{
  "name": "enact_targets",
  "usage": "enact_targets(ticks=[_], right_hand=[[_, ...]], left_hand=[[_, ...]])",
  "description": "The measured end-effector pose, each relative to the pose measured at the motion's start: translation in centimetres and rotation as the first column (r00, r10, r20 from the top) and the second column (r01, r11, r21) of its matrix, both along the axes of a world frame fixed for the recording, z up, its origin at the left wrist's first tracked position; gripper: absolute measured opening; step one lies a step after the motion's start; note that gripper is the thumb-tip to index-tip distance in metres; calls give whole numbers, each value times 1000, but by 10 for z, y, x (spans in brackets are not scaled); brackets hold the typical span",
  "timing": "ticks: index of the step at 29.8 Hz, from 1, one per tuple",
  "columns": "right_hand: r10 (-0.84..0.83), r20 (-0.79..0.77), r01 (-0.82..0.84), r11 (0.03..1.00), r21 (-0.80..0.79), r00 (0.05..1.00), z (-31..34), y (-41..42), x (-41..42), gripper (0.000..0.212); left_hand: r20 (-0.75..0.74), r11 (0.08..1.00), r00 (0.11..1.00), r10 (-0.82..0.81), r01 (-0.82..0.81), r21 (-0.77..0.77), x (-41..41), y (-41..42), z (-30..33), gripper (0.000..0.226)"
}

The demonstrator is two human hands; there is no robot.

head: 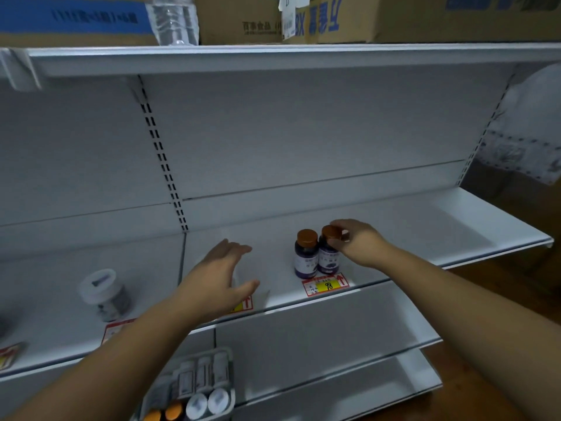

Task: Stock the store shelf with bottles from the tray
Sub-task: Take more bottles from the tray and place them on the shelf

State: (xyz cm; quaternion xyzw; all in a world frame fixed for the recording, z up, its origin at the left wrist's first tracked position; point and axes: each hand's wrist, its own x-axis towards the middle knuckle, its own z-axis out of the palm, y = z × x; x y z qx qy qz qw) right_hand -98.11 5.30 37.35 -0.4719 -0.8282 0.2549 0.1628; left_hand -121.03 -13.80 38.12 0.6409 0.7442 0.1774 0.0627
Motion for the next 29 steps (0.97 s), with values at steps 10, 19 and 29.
enact_targets(ticks=[10, 19, 29], right_hand=[[248, 288, -356, 832, 426, 925, 43, -88, -28, 71], [611, 583, -842, 436, 318, 536, 6, -192, -74, 60], [678, 451, -712, 691, -125, 580, -177, -223, -159, 55]], left_hand=[[-57, 999, 998, -42, 44, 29, -37, -9, 31, 69], [-29, 929, 938, -345, 346, 135, -80, -138, -18, 36], [78, 885, 991, 108, -60, -462, -171, -213, -208, 50]])
